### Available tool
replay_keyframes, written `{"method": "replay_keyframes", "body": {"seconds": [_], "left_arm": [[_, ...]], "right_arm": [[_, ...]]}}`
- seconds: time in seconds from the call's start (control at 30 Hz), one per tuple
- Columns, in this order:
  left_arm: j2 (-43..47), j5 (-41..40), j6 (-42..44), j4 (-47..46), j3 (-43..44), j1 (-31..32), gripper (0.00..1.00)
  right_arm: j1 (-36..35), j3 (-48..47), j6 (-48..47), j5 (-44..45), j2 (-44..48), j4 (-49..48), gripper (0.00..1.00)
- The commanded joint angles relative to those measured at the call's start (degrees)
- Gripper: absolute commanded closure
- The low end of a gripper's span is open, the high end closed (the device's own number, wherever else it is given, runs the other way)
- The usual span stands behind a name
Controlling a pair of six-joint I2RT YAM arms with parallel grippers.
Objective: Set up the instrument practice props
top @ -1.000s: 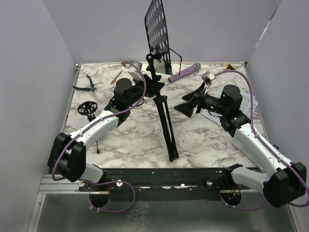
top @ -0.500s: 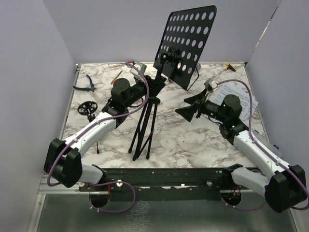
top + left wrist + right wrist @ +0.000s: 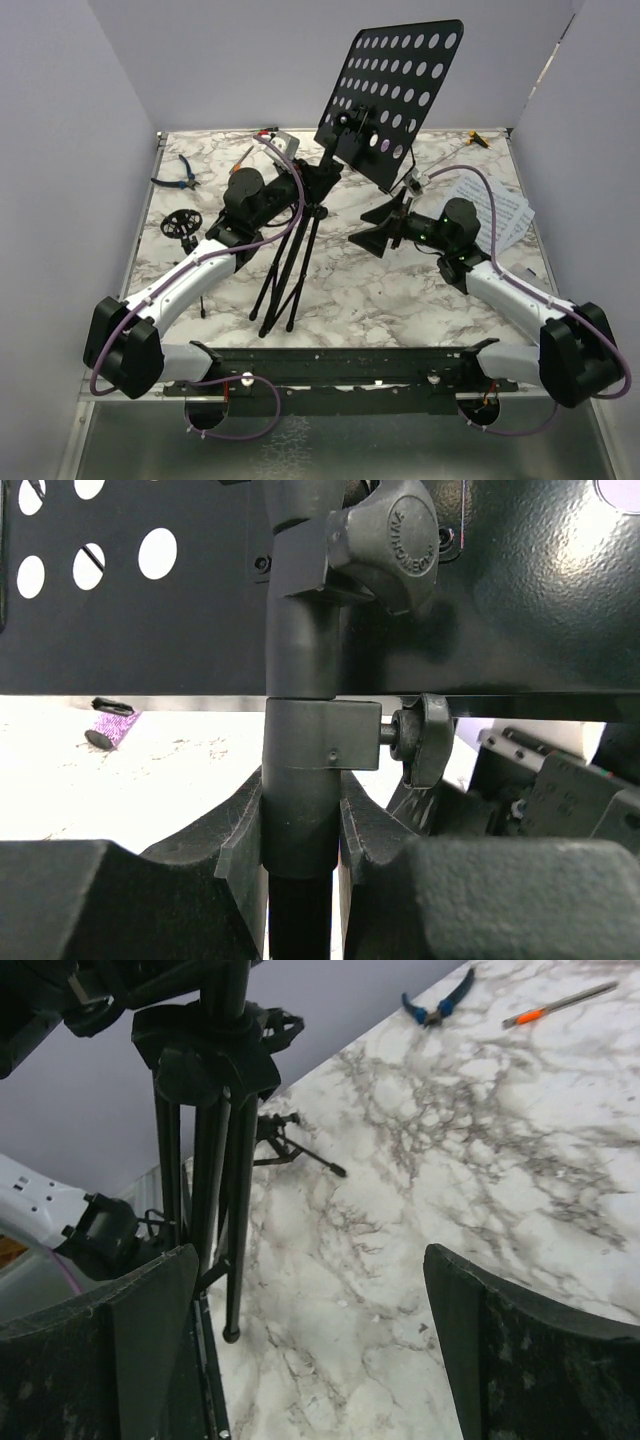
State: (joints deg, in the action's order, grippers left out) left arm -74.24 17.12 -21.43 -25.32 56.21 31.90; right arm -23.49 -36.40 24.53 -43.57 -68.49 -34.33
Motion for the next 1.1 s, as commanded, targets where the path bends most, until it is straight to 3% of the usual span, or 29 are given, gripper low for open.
{"method": "replay_keyframes", "body": {"seconds": [0.0,0.23,0.53,0.63,0.8,0.9,1.07], "left_arm": [[5.2,-1.7,-3.9,-18.0,0.9,0.3,1.00],[5.2,-1.3,-6.6,-20.8,-0.3,0.5,1.00],[5.8,-1.7,-7.2,-22.0,-1.2,0.7,1.00],[5.9,-1.8,-7.3,-22.3,-1.3,0.7,1.00],[6.5,-2.1,-6.8,-22.4,-1.4,0.8,1.00],[7.2,-1.9,-6.1,-22.4,-1.3,0.8,1.00],[8.3,-0.6,-4.9,-22.4,-0.5,0.8,1.00]], "right_arm": [[-4.1,1.9,5.5,-1.6,-4.9,-12.0,0.02],[-9.8,0.4,10.8,0.0,-15.5,-26.6,0.10],[-15.6,-5.2,14.5,-0.2,-25.9,-33.8,0.26],[-16.6,-6.9,15.4,-0.6,-28.6,-34.2,0.39],[-16.9,-7.5,14.9,0.9,-29.8,-32.9,0.79],[-16.9,-7.9,10.4,3.2,-27.9,-25.9,0.98],[-16.9,-10.7,0.0,9.2,-22.5,-10.1,0.99]]}}
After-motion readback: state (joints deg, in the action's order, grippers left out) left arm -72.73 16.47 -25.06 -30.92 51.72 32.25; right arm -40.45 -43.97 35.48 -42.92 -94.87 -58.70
